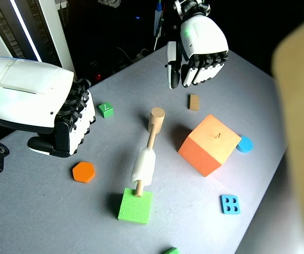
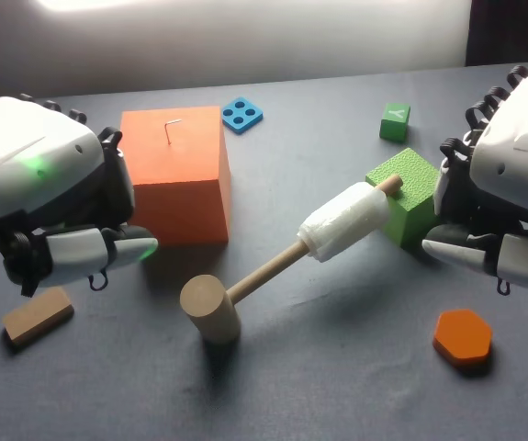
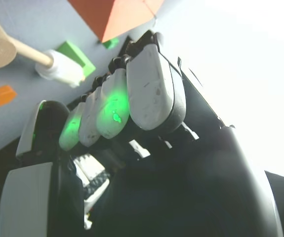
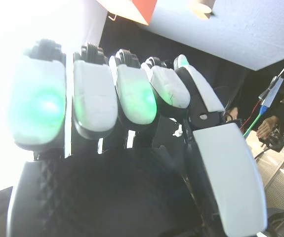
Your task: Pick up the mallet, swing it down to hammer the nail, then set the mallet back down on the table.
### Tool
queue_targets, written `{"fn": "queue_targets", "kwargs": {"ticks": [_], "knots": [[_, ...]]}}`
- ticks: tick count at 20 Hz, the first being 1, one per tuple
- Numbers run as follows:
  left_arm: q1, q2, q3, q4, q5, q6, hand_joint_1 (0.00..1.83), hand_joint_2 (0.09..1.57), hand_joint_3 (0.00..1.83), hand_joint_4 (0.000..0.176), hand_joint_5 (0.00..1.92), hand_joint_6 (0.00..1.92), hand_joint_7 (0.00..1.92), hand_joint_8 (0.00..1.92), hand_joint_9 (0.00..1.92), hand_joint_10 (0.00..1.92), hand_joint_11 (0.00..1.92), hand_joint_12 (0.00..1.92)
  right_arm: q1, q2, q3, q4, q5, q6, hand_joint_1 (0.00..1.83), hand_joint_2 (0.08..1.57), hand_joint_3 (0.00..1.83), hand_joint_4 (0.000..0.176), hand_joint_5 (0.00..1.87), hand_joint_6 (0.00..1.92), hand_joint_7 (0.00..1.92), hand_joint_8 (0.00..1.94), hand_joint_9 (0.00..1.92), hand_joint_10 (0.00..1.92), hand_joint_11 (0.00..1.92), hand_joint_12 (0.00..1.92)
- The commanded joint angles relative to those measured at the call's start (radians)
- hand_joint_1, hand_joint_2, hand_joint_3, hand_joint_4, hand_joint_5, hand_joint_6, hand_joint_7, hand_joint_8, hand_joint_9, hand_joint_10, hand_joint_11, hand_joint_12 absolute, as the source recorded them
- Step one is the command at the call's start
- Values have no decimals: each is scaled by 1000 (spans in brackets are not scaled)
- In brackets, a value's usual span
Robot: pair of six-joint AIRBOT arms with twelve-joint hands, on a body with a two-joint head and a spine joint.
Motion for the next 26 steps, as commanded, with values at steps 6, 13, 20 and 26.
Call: {"fn": "queue_targets", "kwargs": {"ticks": [6, 13, 20, 26], "knots": [[-1, 3, 12, 65, -93, -49, 0, 1143, 14, 0, 1, 0, 0, 0, 0, 0, 0, 0, 3, 7, -6, -6, 119, -20, 79, 1268, 4, 0, 109, 0, 115, 0, 80, 0, 0, 96], [27, 4, 72, 283, -92, -269, 0, 1160, 17, 0, 0, 0, 0, 0, 0, 0, 0, 0, -22, -42, 9, -6, 198, -89, 72, 1256, 0, 0, 90, 1, 107, 0, 67, 0, 4, 39], [85, 4, 133, 491, -100, -478, 0, 1181, 18, 0, 11, 4, 0, 0, 0, 0, 20, 9, -30, -152, 118, -6, 174, -91, 757, 1107, 0, 0, 55, 0, 75, 0, 36, 1, 0, 41], [104, -10, 174, 497, -125, -501, 0, 1185, 14, 0, 0, 0, 0, 0, 0, 0, 6, 5, 110, -218, 210, -4, -149, 26, 1086, 965, 0, 0, 0, 0, 0, 0, 0, 0, 0, 0]]}}
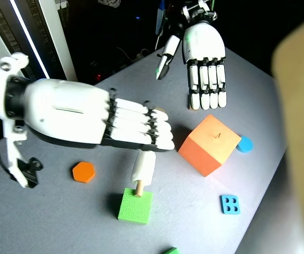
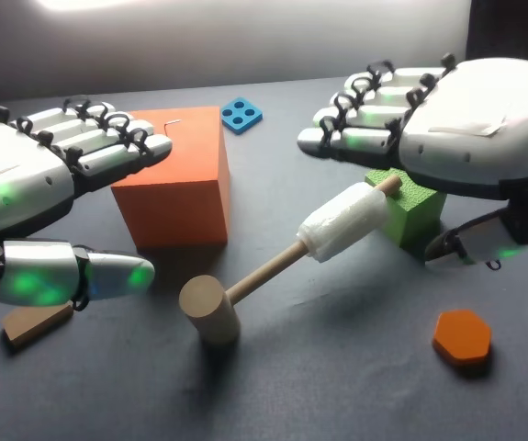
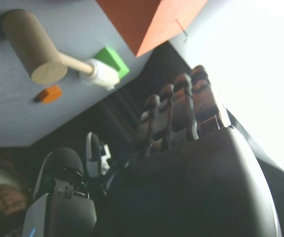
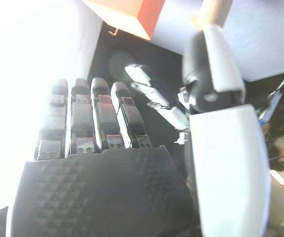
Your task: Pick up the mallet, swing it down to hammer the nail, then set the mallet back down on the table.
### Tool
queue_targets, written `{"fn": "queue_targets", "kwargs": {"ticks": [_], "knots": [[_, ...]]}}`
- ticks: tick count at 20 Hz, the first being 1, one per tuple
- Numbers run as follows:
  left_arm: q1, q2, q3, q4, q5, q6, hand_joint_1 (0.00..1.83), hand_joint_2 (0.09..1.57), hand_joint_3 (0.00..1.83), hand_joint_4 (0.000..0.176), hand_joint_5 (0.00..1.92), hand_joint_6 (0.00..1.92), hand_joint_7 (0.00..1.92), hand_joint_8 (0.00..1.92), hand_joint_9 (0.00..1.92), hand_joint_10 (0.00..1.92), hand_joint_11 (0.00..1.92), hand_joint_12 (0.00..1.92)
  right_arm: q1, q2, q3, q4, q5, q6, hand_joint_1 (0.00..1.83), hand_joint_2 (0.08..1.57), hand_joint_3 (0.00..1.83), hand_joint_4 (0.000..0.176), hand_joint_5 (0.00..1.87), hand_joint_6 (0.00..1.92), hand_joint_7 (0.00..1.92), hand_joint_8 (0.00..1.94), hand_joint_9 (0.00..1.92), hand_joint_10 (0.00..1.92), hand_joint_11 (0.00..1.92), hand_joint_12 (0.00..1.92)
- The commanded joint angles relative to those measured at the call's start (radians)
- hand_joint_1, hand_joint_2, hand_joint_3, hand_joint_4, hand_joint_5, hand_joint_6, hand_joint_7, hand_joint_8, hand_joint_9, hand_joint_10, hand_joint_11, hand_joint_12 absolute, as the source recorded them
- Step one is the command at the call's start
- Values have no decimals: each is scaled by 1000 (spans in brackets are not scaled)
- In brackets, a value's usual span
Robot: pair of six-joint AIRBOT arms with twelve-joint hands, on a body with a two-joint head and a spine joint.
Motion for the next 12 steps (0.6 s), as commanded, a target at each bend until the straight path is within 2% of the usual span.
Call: {"fn": "queue_targets", "kwargs": {"ticks": [1, 2, 3, 5, 6, 7, 8, 12], "knots": [[-7, -3, 10, -18, -100, -8, 0, 1186, 14, 0, 0, 0, 0, 0, 0, 0, 0, 2, 35, -9, 4, -3, 12, 17, 1094, 968, 0, 0, 0, 0, 0, 0, 0, 0, 0, 0], [-5, -19, 34, -18, -94, -21, 0, 1184, 12, 0, 0, 0, 0, 0, 0, 0, 4, 3, 93, -40, 28, -3, -101, 75, 1125, 953, 0, 0, 0, 0, 0, 0, 0, 0, 0, 0], [-1, -25, 42, -17, -94, -27, 0, 1183, 11, 0, 0, 0, 0, 0, 0, 0, 0, 1, 106, -54, 45, -3, -136, 114, 1189, 949, 0, 0, 0, 0, 0, 0, 0, 0, 0, 0], [2, -42, 63, 5, -89, -52, 0, 1186, 11, 0, 0, 0, 5, 2, 0, 0, 0, 0, 123, -86, 89, -19, -199, 199, 1192, 990, 9, 0, 0, 0, 0, 0, 0, 0, 0, 0], [3, -51, 72, 6, -89, -53, 0, 1191, 13, 0, 8, 3, 13, 5, 1, 0, 0, 0, 127, -106, 104, -214, -220, 374, 1294, 996, 10, 0, 0, 0, 0, 0, 0, 0, 0, 0], [4, -61, 79, 6, -86, -53, 0, 1192, 12, 0, 3, 1, 2, 0, 0, 0, 0, 0, 128, -126, 113, -381, -252, 506, 1331, 981, 2, 0, 0, 0, 0, 0, 0, 0, 0, 0], [6, -72, 86, 7, -84, -53, 0, 1189, 10, 0, 0, 0, 0, 0, 0, 0, 0, 0, 127, -150, 126, -481, -283, 595, 1393, 972, 0, 0, 0, 0, 0, 0, 0, 0, 0, 0], [9, -106, 107, 6, -71, -53, 0, 1188, 9, 0, 0, 0, 0, 0, 0, 0, 0, 0, 106, -197, 140, -654, -291, 743, 1453, 986, 3, 0, 0, 0, 0, 0, 0, 0, 0, 0]]}}
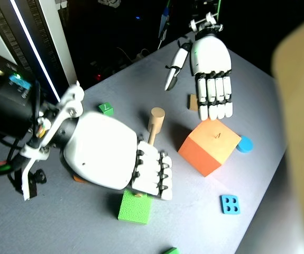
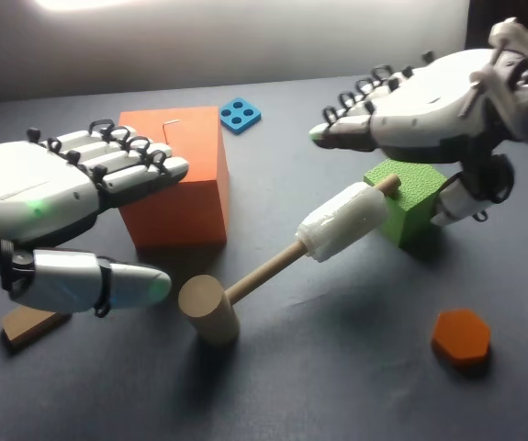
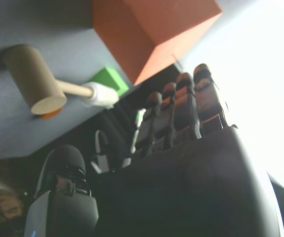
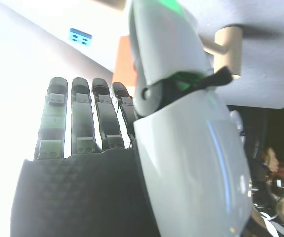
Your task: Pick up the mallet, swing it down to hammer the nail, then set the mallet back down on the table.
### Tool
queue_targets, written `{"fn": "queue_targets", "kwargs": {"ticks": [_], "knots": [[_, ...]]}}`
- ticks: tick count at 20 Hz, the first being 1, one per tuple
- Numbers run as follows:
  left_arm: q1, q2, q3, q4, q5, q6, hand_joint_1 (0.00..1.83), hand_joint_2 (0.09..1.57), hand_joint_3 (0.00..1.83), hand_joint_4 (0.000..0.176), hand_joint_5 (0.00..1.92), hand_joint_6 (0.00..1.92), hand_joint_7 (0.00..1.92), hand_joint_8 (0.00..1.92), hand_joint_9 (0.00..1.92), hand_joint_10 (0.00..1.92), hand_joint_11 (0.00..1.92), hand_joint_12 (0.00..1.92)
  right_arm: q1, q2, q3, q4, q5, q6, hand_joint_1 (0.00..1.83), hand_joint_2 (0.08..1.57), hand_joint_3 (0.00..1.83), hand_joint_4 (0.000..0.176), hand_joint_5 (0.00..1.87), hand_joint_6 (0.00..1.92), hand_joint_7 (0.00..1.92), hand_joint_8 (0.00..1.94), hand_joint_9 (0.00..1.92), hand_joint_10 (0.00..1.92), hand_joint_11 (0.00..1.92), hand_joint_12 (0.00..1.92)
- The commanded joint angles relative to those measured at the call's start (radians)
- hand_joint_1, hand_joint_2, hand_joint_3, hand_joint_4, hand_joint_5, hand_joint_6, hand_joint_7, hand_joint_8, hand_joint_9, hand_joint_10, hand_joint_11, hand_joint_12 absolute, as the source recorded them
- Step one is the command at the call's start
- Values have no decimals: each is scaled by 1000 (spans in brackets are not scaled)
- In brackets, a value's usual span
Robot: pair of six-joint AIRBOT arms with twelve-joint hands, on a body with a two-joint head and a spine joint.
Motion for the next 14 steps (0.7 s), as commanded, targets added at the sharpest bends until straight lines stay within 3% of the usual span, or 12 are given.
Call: {"fn": "queue_targets", "kwargs": {"ticks": [1, 5, 14], "knots": [[-6, 2, 13, -24, -91, -3, 0, 1185, 7, 0, 0, 0, 0, 0, 0, 0, 0, 0, 4, -4, 7, -25, 72, 10, 1459, 996, 8, 0, 0, 0, 0, 0, 0, 0, 0, 0], [-5, -19, 41, -34, -79, -3, 0, 1198, 11, 0, 0, 0, 0, 0, 0, 0, 0, 0, -10, -85, 74, -65, 44, 101, 1409, 1001, 6, 0, 0, 0, 0, 0, 0, 0, 0, 0], [-2, -37, 79, -56, -85, -3, 0, 1228, 18, 0, 26, 8, 28, 9, 7, 3, 0, 0, -49, -187, 137, -67, 51, 189, 1398, 991, 0, 0, 0, 0, 0, 0, 0, 0, 22, 13]]}}
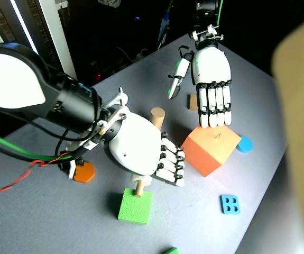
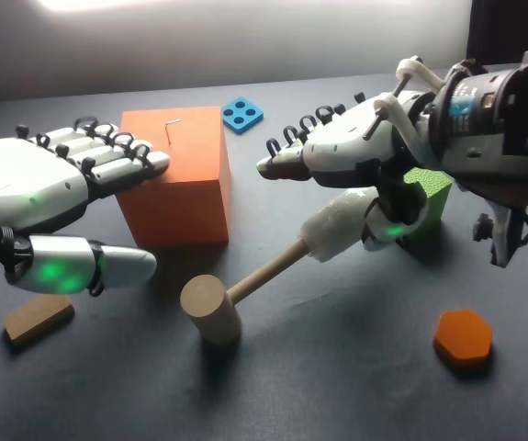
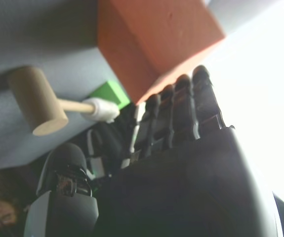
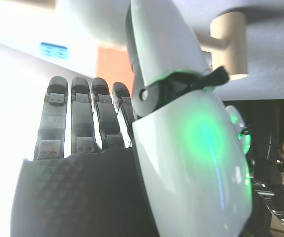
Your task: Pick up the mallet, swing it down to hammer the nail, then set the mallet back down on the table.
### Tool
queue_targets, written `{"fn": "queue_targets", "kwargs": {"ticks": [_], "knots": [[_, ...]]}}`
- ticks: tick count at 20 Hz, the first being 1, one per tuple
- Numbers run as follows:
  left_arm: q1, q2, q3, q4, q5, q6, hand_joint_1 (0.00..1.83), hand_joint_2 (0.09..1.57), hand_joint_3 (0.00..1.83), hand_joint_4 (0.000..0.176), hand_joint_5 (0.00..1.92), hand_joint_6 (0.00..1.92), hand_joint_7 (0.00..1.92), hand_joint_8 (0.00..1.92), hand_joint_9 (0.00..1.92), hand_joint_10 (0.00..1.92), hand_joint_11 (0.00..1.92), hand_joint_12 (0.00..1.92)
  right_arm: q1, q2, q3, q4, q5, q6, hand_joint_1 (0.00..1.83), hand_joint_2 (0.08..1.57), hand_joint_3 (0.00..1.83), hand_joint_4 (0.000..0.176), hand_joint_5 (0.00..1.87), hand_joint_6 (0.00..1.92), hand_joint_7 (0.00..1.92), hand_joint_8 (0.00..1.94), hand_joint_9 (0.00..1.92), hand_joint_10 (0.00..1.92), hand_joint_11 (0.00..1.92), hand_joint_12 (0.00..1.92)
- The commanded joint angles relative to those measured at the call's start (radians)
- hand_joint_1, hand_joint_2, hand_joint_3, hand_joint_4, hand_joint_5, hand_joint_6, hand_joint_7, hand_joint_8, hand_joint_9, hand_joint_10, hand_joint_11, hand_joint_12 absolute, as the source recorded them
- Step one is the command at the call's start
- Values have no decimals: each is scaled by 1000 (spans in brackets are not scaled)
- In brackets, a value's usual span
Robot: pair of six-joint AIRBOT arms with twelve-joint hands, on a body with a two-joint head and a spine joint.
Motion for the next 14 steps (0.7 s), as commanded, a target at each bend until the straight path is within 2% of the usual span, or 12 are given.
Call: {"fn": "queue_targets", "kwargs": {"ticks": [1, 5, 7, 8, 12, 14], "knots": [[-7, 0, 5, -14, -108, -2, 0, 1228, 17, 0, 31, 9, 29, 8, 10, 4, 0, 0, 0, 0, 6, -25, 71, 10, 1387, 986, 0, 0, 0, 0, 0, 0, 0, 0, 29, 17], [3, -5, 18, -32, -122, -2, 0, 1220, 10, 0, 22, 2, 16, 1, 0, 0, 0, 0, -24, -36, 38, -29, 71, 26, 1437, 999, 2, 0, 0, 0, 0, 0, 0, 0, 2, 11], [5, -8, 24, -36, -125, -2, 0, 1216, 7, 0, 43, 10, 38, 9, 16, 6, 1, 0, -37, -47, 46, -128, 77, 104, 1443, 1013, 7, 0, 0, 0, 0, 0, 0, 0, 0, 0], [7, -9, 25, -38, -125, -2, 0, 1217, 7, 0, 36, 5, 29, 4, 7, 2, 0, 0, -44, -53, 51, -152, 84, 113, 1441, 1016, 9, 0, 0, 0, 0, 0, 0, 0, 0, 0], [11, -17, 28, -48, -126, -2, 0, 1215, 5, 0, 42, 7, 35, 6, 15, 6, 0, 0, -63, -85, 87, -152, 88, 140, 1443, 1021, 7, 0, 0, 0, 0, 0, 0, 0, 0, 0], [11, -20, 29, -51, -126, -2, 0, 1212, 3, 0, 18, 0, 3, 0, 0, 0, 0, 0, -72, -97, 97, -152, 90, 144, 1383, 1020, 6, 0, 0, 0, 0, 0, 0, 0, 30, 14]]}}
